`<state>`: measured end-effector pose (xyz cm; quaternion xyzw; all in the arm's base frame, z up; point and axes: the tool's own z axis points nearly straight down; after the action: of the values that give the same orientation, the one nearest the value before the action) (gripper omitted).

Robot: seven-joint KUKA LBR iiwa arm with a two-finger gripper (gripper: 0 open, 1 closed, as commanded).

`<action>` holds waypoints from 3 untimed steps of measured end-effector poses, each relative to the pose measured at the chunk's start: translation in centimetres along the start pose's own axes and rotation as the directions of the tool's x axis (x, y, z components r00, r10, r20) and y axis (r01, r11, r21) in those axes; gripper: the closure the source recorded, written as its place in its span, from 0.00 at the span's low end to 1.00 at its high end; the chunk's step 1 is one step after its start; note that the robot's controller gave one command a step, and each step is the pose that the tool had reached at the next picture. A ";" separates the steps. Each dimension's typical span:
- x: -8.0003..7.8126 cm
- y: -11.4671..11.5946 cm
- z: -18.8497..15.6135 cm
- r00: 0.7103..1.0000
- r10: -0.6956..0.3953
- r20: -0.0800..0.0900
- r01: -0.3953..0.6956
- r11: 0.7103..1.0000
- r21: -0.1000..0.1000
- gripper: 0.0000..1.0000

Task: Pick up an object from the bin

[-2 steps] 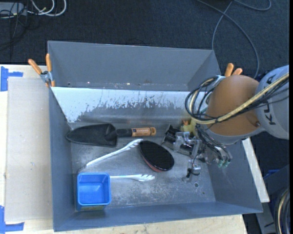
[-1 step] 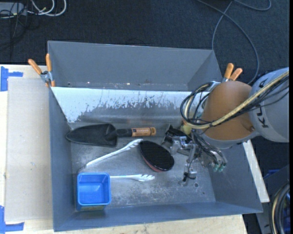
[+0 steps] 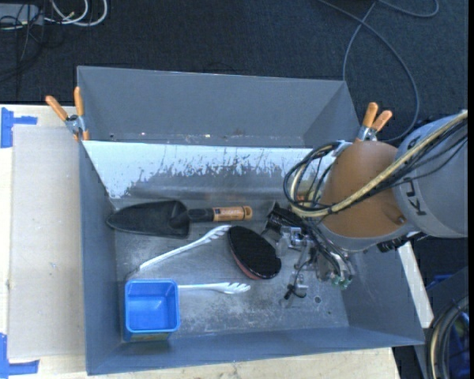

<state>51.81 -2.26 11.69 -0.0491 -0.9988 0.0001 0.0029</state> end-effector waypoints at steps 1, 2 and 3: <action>1.5 1.2 2.0 0.989 -0.149 -0.001 0.149 0.989 0.000 0.00; 2.5 2.4 3.4 0.982 0.187 -0.003 -0.187 0.982 0.000 0.00; 2.8 2.8 3.6 0.996 0.094 -0.003 -0.094 0.996 0.002 0.00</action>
Offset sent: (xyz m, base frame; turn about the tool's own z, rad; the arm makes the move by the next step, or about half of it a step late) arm -0.0255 0.0355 -0.0419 -0.0221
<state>49.29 0.85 8.07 -0.0959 -0.9954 0.0011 0.0044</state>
